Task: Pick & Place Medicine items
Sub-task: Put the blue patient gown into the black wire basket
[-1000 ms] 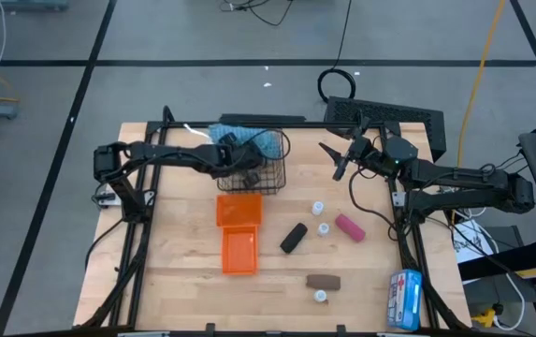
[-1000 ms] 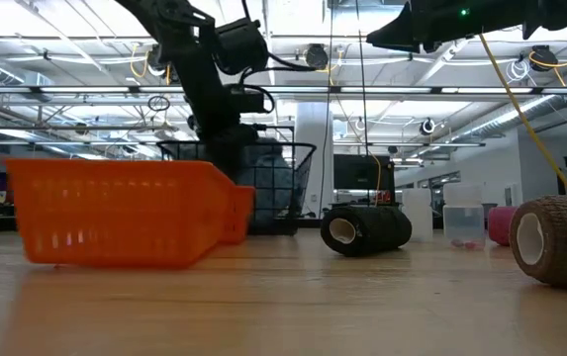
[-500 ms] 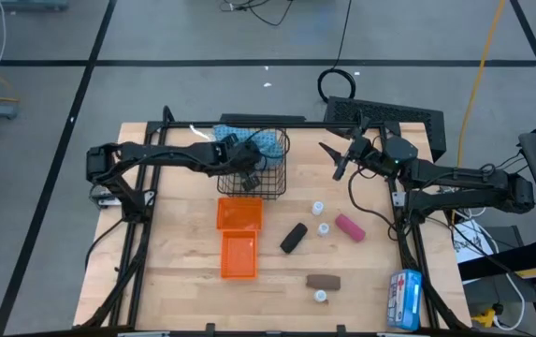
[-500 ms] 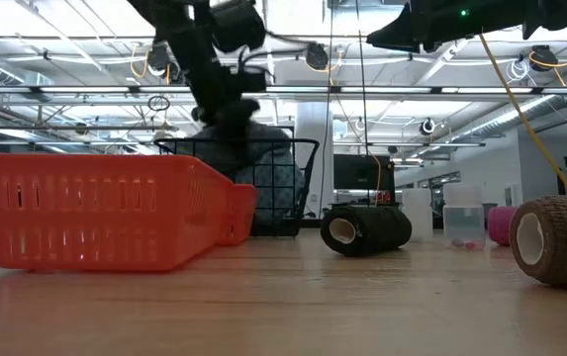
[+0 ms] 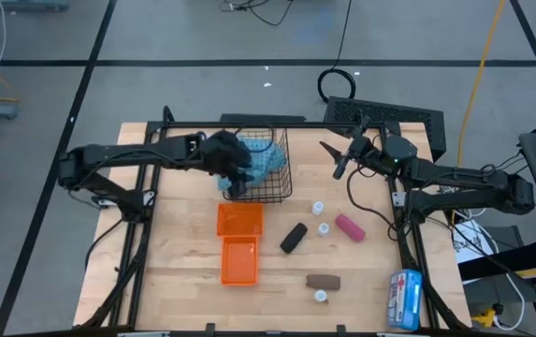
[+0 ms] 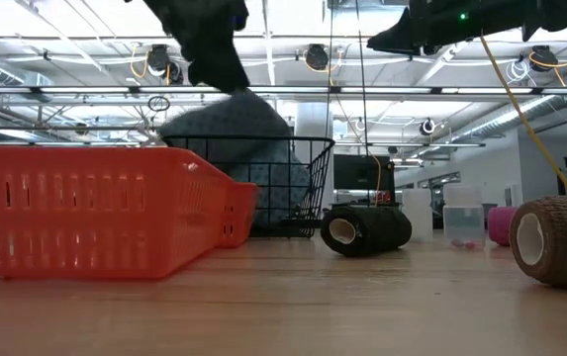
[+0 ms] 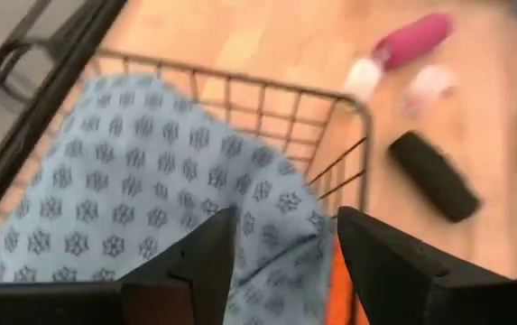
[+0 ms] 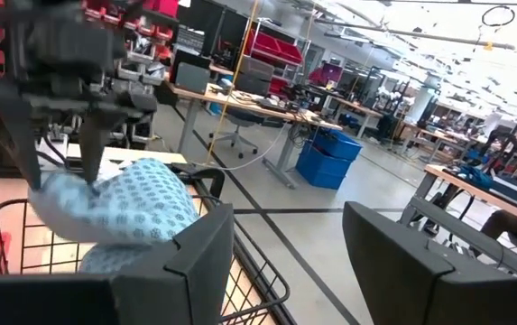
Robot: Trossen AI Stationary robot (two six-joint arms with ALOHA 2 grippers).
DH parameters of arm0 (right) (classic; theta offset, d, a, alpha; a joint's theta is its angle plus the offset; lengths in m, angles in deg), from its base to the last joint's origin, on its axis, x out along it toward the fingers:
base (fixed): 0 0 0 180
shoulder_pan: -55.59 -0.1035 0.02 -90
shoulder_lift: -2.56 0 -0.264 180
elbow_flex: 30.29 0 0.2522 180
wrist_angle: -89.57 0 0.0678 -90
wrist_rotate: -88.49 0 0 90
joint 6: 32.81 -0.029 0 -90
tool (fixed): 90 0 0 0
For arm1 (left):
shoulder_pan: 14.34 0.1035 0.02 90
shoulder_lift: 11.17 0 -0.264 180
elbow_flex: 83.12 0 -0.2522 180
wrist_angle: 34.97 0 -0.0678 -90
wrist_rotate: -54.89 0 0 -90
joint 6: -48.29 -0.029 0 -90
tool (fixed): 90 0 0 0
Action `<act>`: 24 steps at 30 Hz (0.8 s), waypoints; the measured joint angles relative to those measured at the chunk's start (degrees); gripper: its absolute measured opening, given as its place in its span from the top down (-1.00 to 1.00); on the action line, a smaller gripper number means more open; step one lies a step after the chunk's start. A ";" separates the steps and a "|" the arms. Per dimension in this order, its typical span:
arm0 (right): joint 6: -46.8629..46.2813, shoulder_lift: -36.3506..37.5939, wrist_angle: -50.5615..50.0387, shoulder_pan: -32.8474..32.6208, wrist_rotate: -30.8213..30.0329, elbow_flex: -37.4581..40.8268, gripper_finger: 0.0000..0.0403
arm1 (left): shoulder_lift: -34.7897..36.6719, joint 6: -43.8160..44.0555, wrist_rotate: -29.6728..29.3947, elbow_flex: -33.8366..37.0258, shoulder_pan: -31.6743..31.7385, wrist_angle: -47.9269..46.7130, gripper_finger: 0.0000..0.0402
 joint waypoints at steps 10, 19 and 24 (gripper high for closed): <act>-0.31 0.00 -1.43 0.00 1.03 0.00 0.01 | 4.75 -9.99 -7.48 0.00 0.28 6.56 0.06; -0.88 0.00 -1.21 0.00 1.54 0.00 0.01 | -0.32 -7.29 -18.73 -0.09 7.85 5.41 0.28; -0.93 0.00 -1.19 0.00 1.56 0.00 0.01 | -8.39 -8.25 -23.22 -0.07 9.81 5.33 0.40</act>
